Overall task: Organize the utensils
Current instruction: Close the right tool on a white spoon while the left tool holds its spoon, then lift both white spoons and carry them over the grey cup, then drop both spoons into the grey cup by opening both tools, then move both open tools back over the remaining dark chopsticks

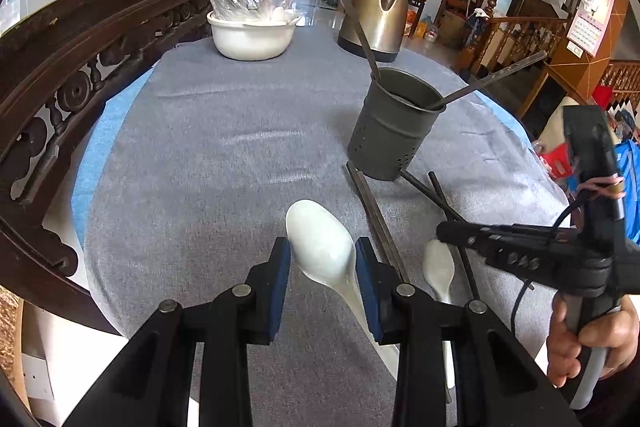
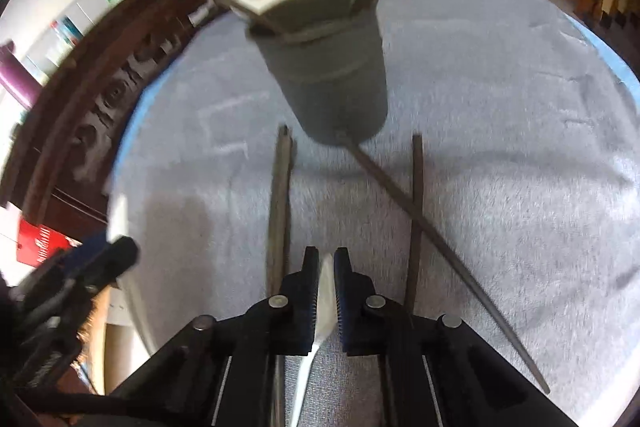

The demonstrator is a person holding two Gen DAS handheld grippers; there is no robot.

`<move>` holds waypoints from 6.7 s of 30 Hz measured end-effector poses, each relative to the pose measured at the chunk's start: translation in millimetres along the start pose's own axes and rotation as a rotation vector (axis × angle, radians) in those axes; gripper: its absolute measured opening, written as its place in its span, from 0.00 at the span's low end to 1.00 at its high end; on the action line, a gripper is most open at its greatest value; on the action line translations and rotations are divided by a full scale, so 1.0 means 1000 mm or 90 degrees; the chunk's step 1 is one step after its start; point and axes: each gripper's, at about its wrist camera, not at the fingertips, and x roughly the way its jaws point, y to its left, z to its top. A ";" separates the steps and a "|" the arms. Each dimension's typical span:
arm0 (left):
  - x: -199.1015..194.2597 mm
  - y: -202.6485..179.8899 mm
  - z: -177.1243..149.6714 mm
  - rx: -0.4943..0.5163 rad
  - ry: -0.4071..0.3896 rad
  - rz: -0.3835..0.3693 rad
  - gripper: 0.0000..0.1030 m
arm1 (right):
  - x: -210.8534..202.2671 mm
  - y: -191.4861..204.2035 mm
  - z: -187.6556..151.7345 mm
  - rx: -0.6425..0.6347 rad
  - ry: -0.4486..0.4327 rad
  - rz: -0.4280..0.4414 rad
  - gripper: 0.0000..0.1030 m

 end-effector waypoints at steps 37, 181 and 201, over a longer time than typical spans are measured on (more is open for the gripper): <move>-0.010 0.009 -0.002 0.006 -0.023 -0.012 0.34 | 0.030 0.010 -0.009 -0.004 0.070 -0.149 0.28; 0.063 0.000 0.045 0.105 0.015 0.117 0.73 | -0.050 -0.064 -0.023 0.049 -0.142 0.027 0.31; 0.054 -0.016 0.054 0.097 -0.013 0.166 0.73 | -0.069 -0.063 -0.015 0.034 -0.121 -0.003 0.31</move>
